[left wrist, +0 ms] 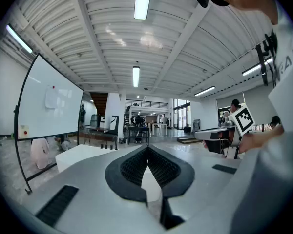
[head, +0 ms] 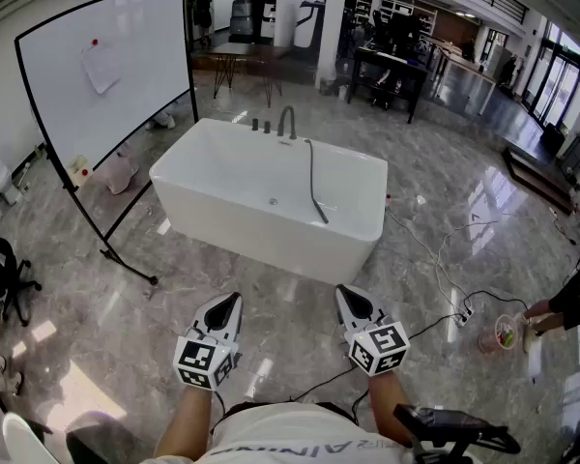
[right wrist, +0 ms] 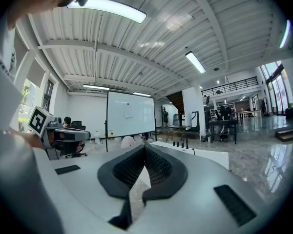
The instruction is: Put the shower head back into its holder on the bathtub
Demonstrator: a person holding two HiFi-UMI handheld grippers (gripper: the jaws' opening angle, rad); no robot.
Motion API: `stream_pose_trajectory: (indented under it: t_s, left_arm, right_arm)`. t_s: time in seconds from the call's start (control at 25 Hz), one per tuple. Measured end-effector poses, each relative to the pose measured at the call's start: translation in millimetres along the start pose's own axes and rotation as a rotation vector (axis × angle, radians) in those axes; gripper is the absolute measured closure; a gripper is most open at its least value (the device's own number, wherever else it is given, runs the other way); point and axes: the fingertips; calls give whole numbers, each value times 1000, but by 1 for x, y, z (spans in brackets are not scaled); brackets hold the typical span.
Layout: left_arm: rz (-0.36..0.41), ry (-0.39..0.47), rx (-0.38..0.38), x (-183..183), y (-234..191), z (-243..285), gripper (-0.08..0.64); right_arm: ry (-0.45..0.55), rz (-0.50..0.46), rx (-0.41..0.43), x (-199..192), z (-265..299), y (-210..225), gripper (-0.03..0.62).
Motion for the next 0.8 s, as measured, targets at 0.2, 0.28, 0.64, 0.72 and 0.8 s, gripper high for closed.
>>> stream_pose_trajectory:
  t_s: [0.2,0.28,0.64,0.72,0.8]
  left_arm:
    - [0,1,1,-2,1,1,541]
    - [-1,-1,4,-3,-1,2,541]
    - [-10,-6,8,-4,-6,3,541]
    - [-10,-9,7,-4,-6,5,541]
    - [-9,-10,6,-6,-2,7,541]
  right_arm:
    - [-3,-7,-2,-2,-1,0,581]
    - [-4,-5,-3,-3,1,2,581]
    - [14,28,-1,-2,6,1,581]
    - [12,34,0,-3,6,1,580]
    - [13,39,1,-6,4,5,580]
Point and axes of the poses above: the fingertips, and each gripper's own axes: z forward along the fingers, y to its right, x out of its top, and after that the axes turned 13 degrees about -z, right-handed
